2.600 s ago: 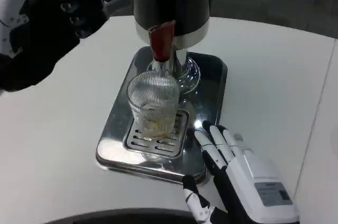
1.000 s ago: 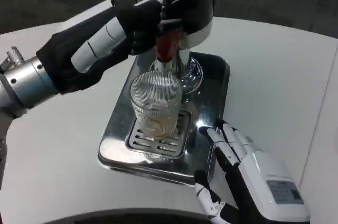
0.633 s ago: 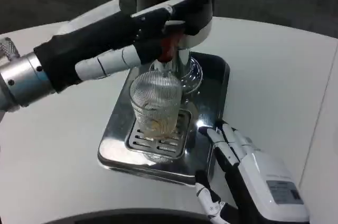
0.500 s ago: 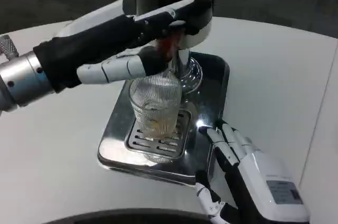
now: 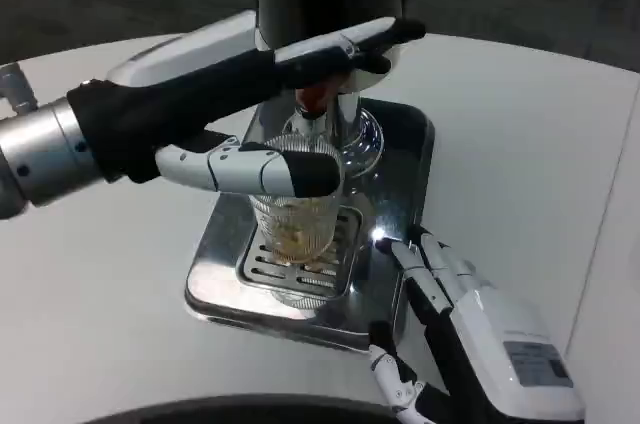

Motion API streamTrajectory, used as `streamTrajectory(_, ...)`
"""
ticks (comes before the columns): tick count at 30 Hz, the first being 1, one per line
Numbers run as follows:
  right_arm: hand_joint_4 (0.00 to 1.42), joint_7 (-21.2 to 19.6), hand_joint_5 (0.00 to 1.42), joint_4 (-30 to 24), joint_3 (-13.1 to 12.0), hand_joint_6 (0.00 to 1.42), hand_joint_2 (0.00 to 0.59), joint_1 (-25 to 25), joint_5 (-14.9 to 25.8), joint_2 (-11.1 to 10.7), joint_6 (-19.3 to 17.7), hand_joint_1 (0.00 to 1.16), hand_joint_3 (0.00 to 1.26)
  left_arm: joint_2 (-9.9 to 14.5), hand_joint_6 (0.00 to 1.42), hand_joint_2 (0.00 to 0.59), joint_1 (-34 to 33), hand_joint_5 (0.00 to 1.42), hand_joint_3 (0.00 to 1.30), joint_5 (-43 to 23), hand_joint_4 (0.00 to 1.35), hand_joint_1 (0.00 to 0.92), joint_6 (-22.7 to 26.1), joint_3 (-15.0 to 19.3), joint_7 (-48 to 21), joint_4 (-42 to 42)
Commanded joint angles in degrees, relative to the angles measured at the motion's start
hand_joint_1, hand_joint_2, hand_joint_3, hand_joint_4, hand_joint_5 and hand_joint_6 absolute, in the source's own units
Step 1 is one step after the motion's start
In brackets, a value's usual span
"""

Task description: Grasp the cup under the faucet to collect the drink, then remove the cup.

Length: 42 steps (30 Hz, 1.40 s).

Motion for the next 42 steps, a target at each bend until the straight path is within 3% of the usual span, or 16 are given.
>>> streamTrajectory(1,0.0,0.6,0.05,-0.4,-0.3,0.14,0.55,0.7,2.0,1.4,1.0,0.26,0.09,1.3,0.07,0.096,1.0,0.1,0.02,2.0,0.0,0.0,-2.5,-1.4,0.6,-1.4)
streamTrajectory(5,0.0,1.0,0.04,-0.7,-1.5,0.15,0.535,0.3,5.5,3.2,2.4,0.29,0.07,1.7,0.07,0.096,1.3,0.1,0.02,2.2,0.0,0.0,-3.2,-1.5,1.6,-1.9)
streamTrajectory(17,0.0,2.4,0.0,-0.4,-3.6,0.16,0.487,-2.7,12.4,5.6,4.4,0.43,0.02,2.4,0.07,0.096,2.5,0.1,0.02,2.2,0.0,0.0,-3.2,-2.2,2.7,-3.6)
streamTrajectory(22,0.0,3.2,0.0,0.7,-4.2,0.15,0.513,-5.4,15.3,5.9,4.3,0.49,0.0,2.6,0.07,0.096,3.1,0.1,0.02,2.4,0.0,0.0,-2.9,-2.4,3.1,-4.2)
streamTrajectory(28,0.0,4.2,0.0,5.6,-5.6,0.11,0.506,-10.6,21.9,4.8,0.8,0.68,0.0,2.5,0.07,0.096,3.8,0.1,0.02,2.3,0.0,0.0,-2.2,-2.4,4.1,-5.1)
streamTrajectory(35,0.0,5.4,0.0,10.3,-5.5,0.08,0.464,-14.9,26.2,3.5,-1.7,0.79,0.0,2.5,0.07,0.096,3.9,0.1,0.02,2.2,0.0,0.0,-1.8,-2.5,4.2,-5.3)
streamTrajectory(42,0.0,4.4,0.0,13.4,-5.7,0.03,0.494,-17.4,28.9,4.1,-3.5,0.82,0.0,2.5,0.07,0.096,4.0,0.1,0.02,2.0,0.0,0.0,-1.5,-2.4,4.4,-5.6)
